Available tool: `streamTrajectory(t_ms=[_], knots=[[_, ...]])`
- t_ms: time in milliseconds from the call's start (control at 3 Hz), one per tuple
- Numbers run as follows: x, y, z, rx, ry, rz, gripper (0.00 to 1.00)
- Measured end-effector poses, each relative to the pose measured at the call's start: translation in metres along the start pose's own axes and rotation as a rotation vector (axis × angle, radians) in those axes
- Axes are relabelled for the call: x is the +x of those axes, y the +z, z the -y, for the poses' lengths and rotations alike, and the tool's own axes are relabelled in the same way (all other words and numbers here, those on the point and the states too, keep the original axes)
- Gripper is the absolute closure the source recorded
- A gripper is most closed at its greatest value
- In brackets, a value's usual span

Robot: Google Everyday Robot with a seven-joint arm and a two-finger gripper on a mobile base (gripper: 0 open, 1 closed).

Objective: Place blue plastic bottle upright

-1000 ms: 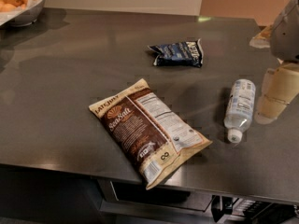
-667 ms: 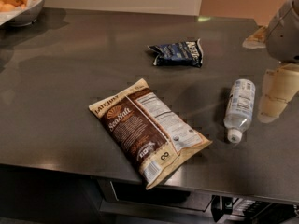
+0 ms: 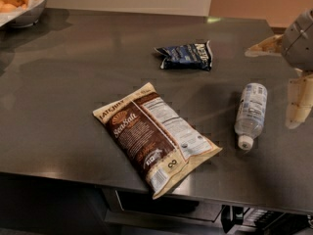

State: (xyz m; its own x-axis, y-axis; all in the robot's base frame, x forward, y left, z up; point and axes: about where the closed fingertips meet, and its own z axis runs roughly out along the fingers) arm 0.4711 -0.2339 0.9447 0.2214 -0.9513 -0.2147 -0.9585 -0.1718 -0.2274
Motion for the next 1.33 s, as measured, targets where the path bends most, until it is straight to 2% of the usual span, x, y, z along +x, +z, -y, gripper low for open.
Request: streamTrajectory(t_ms=[333, 1000, 1333], knots=[[0.008, 0.019, -0.004, -0.039, -0.224, 0.052, 0.0], [0.012, 0.06, -0.013, -0.106, -0.598, 0.037, 0.0], [0.016, 0.073, -0.011, -0.154, -0.719, 0.004, 0.0]])
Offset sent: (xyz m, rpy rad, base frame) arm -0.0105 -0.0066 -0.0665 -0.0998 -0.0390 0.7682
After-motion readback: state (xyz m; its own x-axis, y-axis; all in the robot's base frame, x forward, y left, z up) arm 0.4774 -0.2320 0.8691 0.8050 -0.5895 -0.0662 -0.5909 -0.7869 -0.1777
